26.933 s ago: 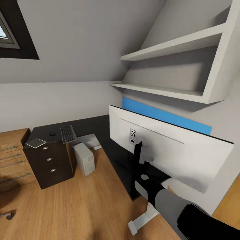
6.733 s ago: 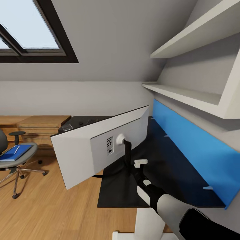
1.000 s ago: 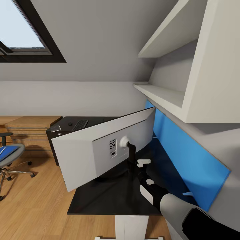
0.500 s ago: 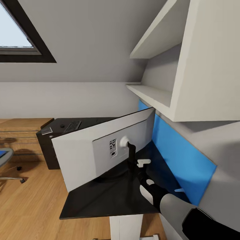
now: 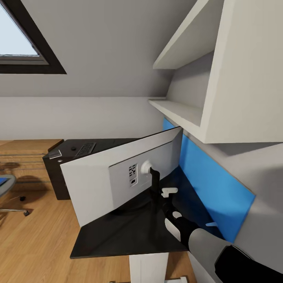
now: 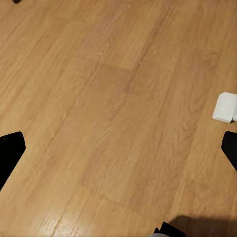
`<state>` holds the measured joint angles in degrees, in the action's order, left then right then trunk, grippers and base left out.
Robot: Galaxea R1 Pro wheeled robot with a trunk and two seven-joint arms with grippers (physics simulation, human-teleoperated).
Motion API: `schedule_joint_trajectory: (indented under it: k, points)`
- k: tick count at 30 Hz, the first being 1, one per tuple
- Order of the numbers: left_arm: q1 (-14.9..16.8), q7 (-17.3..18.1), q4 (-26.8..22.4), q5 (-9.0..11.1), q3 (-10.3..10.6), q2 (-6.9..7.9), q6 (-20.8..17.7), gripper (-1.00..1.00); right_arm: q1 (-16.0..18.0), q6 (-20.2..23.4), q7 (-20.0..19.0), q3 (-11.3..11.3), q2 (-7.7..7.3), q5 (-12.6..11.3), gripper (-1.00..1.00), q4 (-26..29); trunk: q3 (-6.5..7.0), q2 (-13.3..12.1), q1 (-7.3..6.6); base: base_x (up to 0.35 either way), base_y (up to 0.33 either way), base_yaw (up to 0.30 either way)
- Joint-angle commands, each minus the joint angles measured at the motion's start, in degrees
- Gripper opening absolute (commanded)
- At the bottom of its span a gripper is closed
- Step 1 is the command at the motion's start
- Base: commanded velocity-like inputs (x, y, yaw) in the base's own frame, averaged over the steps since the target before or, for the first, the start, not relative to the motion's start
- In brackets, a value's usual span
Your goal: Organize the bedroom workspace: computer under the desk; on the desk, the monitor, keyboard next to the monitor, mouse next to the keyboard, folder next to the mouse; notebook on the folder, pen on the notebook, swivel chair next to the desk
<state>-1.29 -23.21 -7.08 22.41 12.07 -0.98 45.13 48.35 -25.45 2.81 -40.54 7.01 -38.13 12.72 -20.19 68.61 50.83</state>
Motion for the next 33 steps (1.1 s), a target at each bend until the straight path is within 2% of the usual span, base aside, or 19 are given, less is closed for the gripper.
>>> schedule_joint_trajectory:
  k: [1, 21, 33]
  points:
    - [-0.03, -0.34, -0.13, 0.36, 0.53, 0.02, 0.02, 1.0, 0.09, -0.22, 0.27, -0.33, 0.02, -0.05, -1.0, 0.04, -0.04, 0.04, 0.0, 0.0, 0.0, 0.0]
    - [-0.03, -0.34, -0.13, 0.36, 0.5, 0.1, -0.22, 1.0, 0.08, -0.22, 0.33, -0.27, 0.0, -0.1, -1.0, 0.02, -0.04, 0.04, 0.0, 0.0, 0.0, 0.0]
    - [-0.03, -0.34, -0.13, 0.36, 0.5, 0.1, -0.22, 1.0, 0.08, 0.02, 0.44, -0.01, -0.8, -0.27, -1.0, 0.01, -0.04, 0.04, 0.0, 0.0, 0.0, 0.0]
